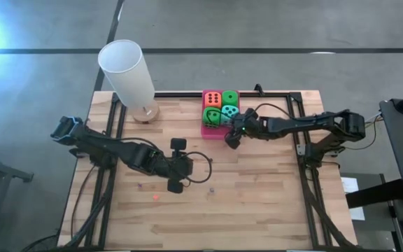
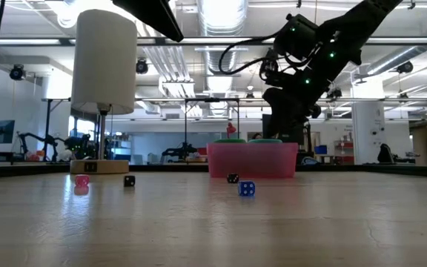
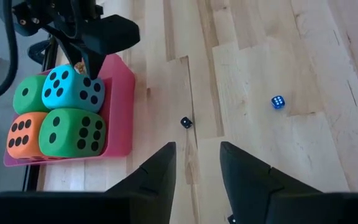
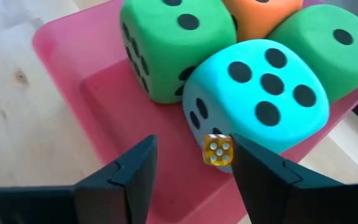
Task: Pick & Place Dice
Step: Put the small yellow dice into the red container
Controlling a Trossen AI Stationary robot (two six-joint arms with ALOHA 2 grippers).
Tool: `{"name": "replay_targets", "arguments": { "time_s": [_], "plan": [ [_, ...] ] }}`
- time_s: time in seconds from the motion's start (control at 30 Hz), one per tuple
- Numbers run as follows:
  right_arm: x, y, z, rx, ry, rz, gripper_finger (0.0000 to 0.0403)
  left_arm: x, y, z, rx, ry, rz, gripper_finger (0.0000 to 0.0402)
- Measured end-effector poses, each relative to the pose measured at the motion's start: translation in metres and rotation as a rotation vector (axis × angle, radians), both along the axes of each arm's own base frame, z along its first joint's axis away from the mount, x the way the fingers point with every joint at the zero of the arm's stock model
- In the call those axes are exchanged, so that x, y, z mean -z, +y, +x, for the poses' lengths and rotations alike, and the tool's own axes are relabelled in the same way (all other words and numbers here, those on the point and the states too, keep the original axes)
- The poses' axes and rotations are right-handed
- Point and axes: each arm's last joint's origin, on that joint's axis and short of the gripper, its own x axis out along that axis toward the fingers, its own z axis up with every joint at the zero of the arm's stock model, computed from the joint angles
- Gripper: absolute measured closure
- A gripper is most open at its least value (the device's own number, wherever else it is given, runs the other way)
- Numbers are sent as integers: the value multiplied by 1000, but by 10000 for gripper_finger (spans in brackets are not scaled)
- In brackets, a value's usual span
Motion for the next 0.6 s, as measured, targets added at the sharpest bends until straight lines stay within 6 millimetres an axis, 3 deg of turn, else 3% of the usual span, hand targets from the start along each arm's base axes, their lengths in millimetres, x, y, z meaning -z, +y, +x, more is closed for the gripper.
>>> {"name": "replay_targets", "arguments": {
  "time_s": [0.6],
  "plan": [
    [-15,-28,-4,76,-28,-30,210,0,0,0,1,1,1,275]
  ]
}}
